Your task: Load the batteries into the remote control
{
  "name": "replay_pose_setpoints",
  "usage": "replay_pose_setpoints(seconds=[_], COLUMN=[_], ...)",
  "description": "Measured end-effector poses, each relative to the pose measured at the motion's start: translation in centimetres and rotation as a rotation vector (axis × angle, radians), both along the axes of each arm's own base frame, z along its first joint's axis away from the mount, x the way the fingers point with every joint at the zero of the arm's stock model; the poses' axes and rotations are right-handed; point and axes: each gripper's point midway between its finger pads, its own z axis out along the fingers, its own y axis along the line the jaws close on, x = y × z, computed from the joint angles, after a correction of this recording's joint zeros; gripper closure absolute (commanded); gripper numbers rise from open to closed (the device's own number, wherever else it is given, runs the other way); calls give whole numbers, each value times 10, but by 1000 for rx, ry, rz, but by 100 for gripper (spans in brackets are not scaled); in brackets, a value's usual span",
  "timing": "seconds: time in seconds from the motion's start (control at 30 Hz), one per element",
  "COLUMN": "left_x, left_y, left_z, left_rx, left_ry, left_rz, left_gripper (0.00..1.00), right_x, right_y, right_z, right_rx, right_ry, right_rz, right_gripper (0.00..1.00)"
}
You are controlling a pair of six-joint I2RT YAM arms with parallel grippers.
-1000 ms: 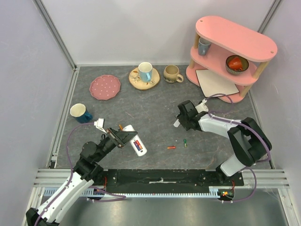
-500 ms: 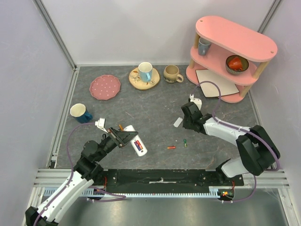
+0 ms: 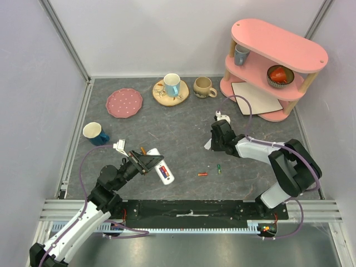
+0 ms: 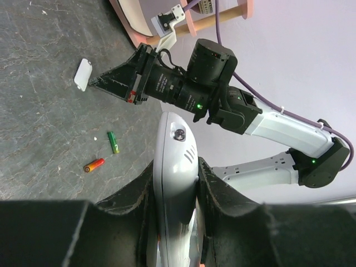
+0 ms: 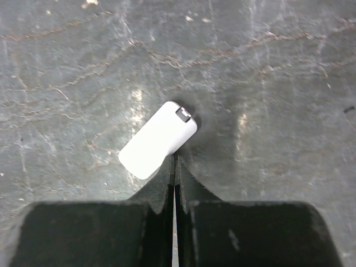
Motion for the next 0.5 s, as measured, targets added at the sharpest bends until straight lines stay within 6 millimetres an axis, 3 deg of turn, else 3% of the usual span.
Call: replay_pose_setpoints(seconds=[0.5], left_x=[6], left_y=[1], left_z=[-9], left_rx=[21], left_ry=[32], left_rz=[22], left_gripper=[98], right_x=[28], right_y=[48], right_z=[1], right_rx=[89], right_ry=[3], right_rz=[80], right_gripper=[100])
